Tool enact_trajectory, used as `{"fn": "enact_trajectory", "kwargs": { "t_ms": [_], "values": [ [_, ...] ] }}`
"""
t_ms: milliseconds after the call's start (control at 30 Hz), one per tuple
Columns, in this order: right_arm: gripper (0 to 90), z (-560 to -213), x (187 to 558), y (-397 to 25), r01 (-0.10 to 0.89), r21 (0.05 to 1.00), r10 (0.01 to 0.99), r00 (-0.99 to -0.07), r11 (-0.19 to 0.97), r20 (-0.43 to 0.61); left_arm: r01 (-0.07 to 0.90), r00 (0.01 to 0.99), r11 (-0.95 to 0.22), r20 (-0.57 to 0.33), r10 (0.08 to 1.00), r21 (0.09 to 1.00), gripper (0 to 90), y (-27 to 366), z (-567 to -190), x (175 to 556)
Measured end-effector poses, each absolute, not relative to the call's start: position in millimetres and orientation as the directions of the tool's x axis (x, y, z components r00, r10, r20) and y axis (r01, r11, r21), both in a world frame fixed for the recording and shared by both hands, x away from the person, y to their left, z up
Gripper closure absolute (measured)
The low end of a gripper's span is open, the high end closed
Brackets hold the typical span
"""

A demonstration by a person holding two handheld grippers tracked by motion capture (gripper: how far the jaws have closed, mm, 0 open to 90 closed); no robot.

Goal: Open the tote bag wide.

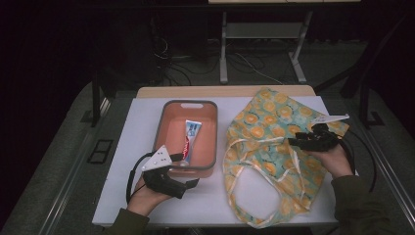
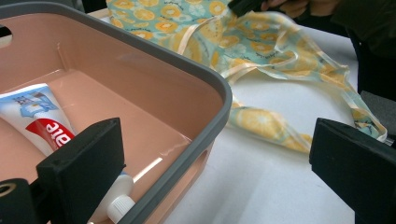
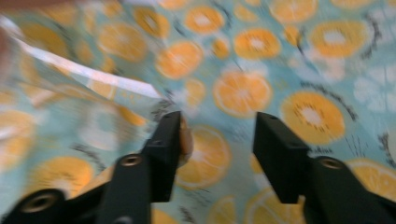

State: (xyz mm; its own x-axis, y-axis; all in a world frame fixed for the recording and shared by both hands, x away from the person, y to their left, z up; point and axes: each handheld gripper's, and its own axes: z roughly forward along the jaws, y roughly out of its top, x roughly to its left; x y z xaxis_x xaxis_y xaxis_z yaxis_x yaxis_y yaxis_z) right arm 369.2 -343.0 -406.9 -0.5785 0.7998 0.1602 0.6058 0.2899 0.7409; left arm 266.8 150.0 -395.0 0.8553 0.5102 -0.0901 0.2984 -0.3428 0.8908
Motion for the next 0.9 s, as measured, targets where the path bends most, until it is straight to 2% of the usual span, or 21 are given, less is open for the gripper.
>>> {"fn": "enact_trajectory", "kwargs": {
  "t_ms": [167, 467, 567, 667, 700, 767, 900],
  "values": [
    [34.9, -384, 354, -335, 0.556, 0.774, 0.777, -0.614, 0.303, 0.137, 0.302, 0.855, -0.343, -0.093, 0.51, 0.89, 1.8, 150, -395, 267],
    [32.2, -355, 327, -321, 0.484, 0.815, 0.725, -0.678, 0.319, 0.119, 0.302, 0.855, -0.345, -0.092, 0.51, 0.889, 1.7, 150, -395, 267],
    [35.3, -353, 319, -313, 0.466, 0.818, 0.69, -0.714, 0.337, 0.123, 0.302, 0.855, -0.345, -0.092, 0.51, 0.889, 1.7, 149, -395, 267],
    [43.3, -359, 312, -300, 0.451, 0.805, 0.639, -0.76, 0.385, 0.119, 0.302, 0.856, -0.348, -0.091, 0.509, 0.887, 1.8, 149, -396, 268],
    [43.3, -359, 312, -300, 0.451, 0.805, 0.639, -0.76, 0.385, 0.119, 0.301, 0.856, -0.349, -0.09, 0.509, 0.887, 1.8, 149, -396, 268],
    [49.8, -373, 309, -288, 0.456, 0.777, 0.597, -0.791, 0.434, 0.13, 0.301, 0.856, -0.35, -0.09, 0.508, 0.887, 1.8, 149, -396, 267],
    [50.3, -397, 309, -270, 0.467, 0.731, 0.564, -0.814, 0.498, 0.135, 0.301, 0.857, -0.351, -0.09, 0.507, 0.887, 1.7, 149, -396, 267]
  ]
}}
